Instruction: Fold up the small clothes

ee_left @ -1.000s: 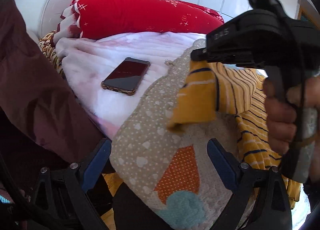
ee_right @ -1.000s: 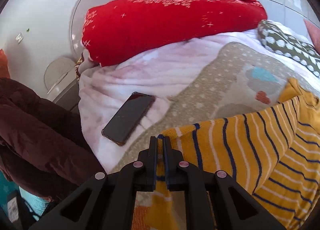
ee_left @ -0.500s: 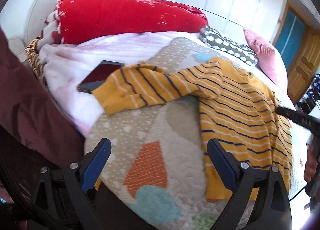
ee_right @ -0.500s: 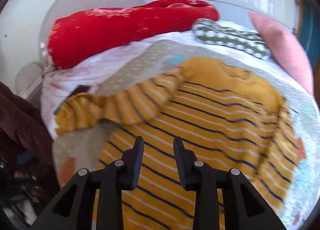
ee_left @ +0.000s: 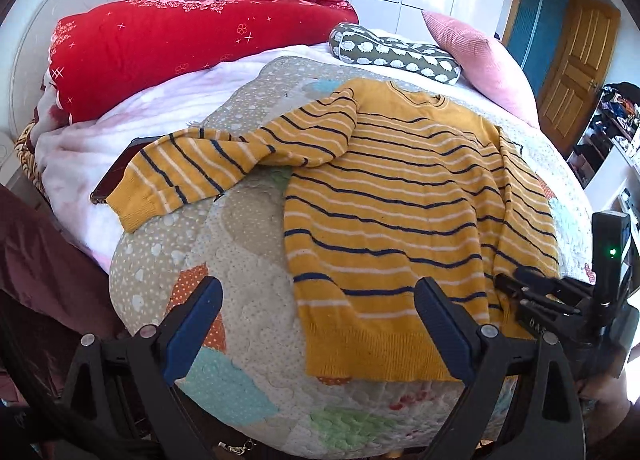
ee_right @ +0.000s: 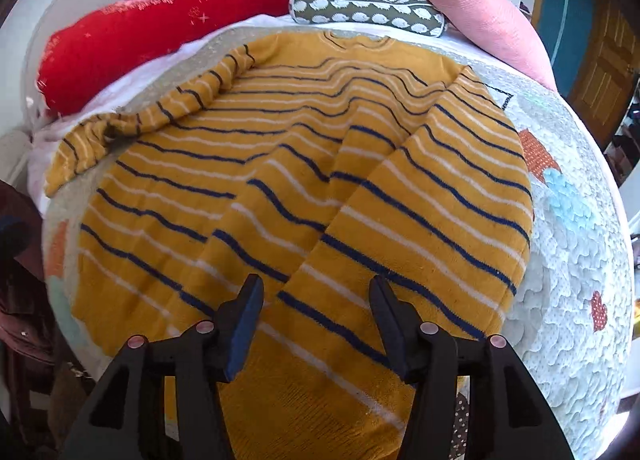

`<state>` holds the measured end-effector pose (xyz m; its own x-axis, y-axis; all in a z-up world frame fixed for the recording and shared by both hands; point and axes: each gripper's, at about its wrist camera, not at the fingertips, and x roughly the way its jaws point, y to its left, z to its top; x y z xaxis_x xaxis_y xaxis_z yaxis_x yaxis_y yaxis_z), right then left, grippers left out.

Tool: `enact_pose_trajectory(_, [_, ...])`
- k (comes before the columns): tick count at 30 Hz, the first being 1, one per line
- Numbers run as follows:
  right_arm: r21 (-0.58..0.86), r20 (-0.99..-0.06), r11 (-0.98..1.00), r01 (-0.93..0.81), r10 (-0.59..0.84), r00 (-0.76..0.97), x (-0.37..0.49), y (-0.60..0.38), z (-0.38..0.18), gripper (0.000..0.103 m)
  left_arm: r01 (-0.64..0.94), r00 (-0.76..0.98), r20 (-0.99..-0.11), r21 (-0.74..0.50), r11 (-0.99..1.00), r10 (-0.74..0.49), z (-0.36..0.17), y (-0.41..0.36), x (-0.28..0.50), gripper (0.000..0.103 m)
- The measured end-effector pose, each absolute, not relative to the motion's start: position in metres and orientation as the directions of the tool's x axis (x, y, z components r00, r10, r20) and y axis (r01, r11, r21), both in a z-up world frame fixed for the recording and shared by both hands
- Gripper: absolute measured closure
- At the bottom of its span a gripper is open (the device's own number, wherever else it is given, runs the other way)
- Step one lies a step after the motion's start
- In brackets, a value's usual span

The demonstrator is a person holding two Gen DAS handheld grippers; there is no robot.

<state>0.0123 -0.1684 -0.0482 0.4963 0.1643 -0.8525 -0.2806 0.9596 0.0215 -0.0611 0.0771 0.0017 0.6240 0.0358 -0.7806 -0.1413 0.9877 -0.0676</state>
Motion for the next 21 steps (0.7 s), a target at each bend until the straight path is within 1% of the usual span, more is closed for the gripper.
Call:
enact_pose_trajectory(1, [0.026, -0.855, 0.962, -0.271, 0.162, 0.493, 0.012, -0.171, -0.051, 0.092, -0.140, 0.625, -0.780, -0.061, 0.988, 0.040, 0.003, 0.075, -0.062, 0.007])
enact_pose_trajectory(2, [0.082, -0.848, 0.963, -0.258, 0.203, 0.490, 0.012, -0.178, -0.049, 0.097, -0.137, 0.625, -0.779, -0.052, 0.989, 0.046, 0.004, 0.072, -0.062, 0.007])
enact_pose_trajectory(4, [0.203, -0.808, 0.955, -0.218, 0.289, 0.513, 0.010, -0.205, -0.037, 0.100, -0.130, 0.625, -0.778, -0.028, 0.991, 0.060, 0.004, 0.067, -0.060, 0.007])
enact_pose_trajectory(8, [0.305, -0.724, 0.948, -0.092, 0.294, 0.625, 0.003, -0.274, -0.004, 0.100, -0.116, 0.615, -0.787, -0.029, 0.993, 0.049, 0.002, 0.057, -0.053, 0.007])
enact_pose_trajectory(10, [0.295, -0.705, 0.955, 0.018, 0.205, 0.679, -0.003, -0.319, 0.009, 0.100, -0.106, 0.611, -0.790, -0.035, 0.994, 0.037, 0.001, 0.051, -0.049, 0.007])
enact_pose_trajectory(13, [0.208, -0.718, 0.953, 0.222, -0.005, 0.696, -0.005, -0.387, 0.014, 0.100, -0.092, 0.601, -0.799, -0.038, 0.995, 0.026, -0.004, 0.043, -0.043, 0.007])
enact_pose_trajectory(14, [0.147, -0.723, 0.942, 0.302, -0.106, 0.683, -0.006, -0.408, 0.013, 0.100, -0.088, 0.597, -0.802, -0.040, 0.995, 0.021, -0.005, 0.041, -0.042, 0.007])
enact_pose_trajectory(16, [-0.063, -0.695, 0.884, 0.464, -0.373, 0.615, -0.009, -0.435, 0.010, 0.100, -0.080, 0.590, -0.807, -0.043, 0.996, 0.012, -0.007, 0.036, -0.040, 0.007])
enact_pose_trajectory(17, [-0.122, -0.682, 0.845, 0.520, -0.452, 0.575, -0.011, -0.446, 0.007, 0.099, -0.077, 0.588, -0.809, -0.042, 0.996, 0.011, -0.008, 0.034, -0.039, 0.007])
enact_pose_trajectory(18, [-0.123, -0.687, 0.822, 0.556, -0.475, 0.550, -0.014, -0.456, 0.006, 0.099, -0.074, 0.587, -0.809, -0.038, 0.997, 0.013, -0.009, 0.034, -0.039, 0.007])
enact_pose_trajectory(21, [0.051, -0.723, 0.831, 0.554, -0.351, 0.595, -0.031, -0.470, 0.007, 0.097, -0.076, 0.582, -0.813, -0.029, 0.997, 0.021, -0.011, 0.032, -0.038, 0.007])
